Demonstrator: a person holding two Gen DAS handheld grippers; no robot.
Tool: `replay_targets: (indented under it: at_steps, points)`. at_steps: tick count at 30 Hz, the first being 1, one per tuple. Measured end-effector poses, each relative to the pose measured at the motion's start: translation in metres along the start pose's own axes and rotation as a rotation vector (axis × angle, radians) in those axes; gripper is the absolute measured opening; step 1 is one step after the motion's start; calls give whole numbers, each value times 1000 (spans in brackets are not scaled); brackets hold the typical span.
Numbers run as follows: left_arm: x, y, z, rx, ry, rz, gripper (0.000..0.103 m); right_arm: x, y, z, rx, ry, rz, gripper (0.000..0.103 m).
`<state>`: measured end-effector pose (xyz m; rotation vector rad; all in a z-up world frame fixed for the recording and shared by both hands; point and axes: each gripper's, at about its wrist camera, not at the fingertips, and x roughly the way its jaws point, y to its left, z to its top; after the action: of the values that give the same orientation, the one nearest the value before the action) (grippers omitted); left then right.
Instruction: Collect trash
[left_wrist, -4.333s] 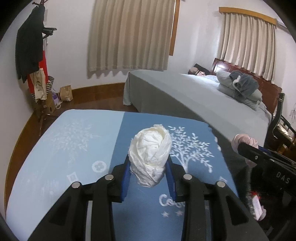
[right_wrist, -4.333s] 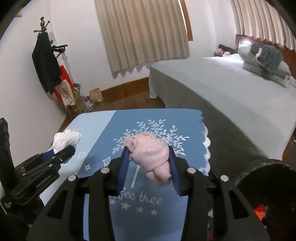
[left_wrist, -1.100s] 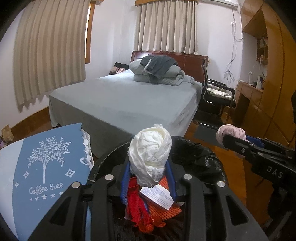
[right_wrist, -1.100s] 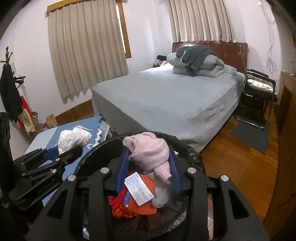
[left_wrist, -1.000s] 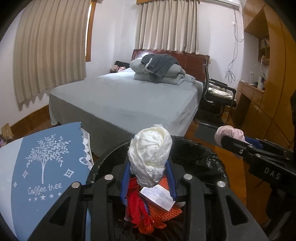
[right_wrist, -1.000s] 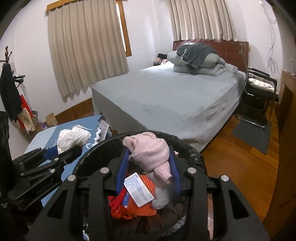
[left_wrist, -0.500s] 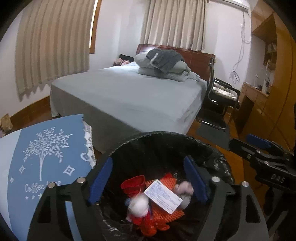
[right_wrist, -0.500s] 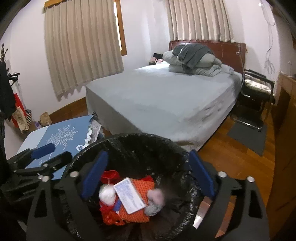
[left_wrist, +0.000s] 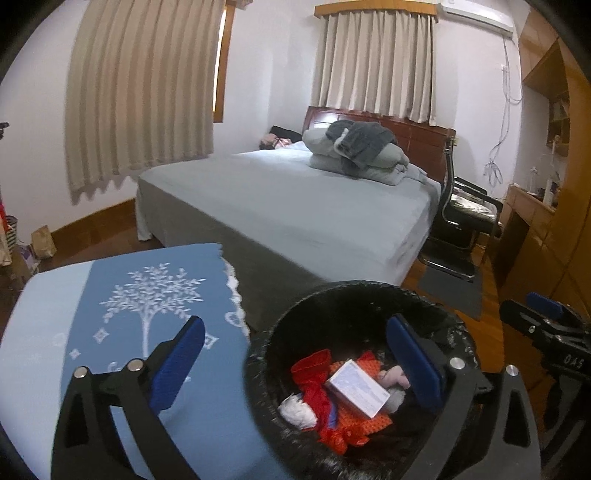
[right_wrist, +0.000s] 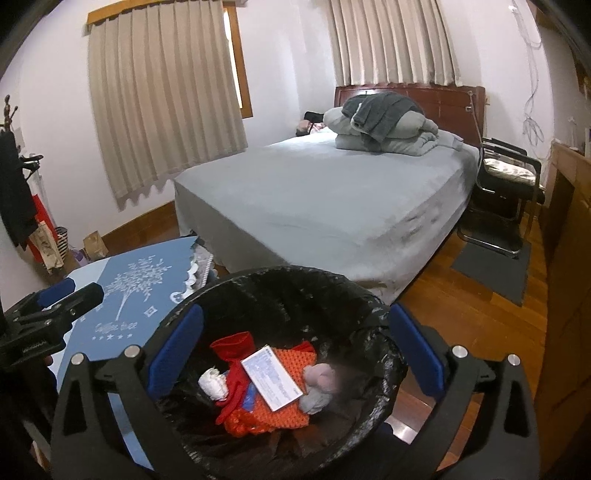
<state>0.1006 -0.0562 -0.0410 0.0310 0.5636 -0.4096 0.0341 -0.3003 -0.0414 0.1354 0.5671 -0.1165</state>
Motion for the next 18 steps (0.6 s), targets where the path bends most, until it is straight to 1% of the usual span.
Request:
replay_targets:
  at_steps: [10,18]
  points:
    - [-38,14,-17,-12,-8,68,97,-24,28,0,-48,3,26,98]
    - [-61,20,-25,-19,-14,97,97,-36,54,-2,-105,19,44,98]
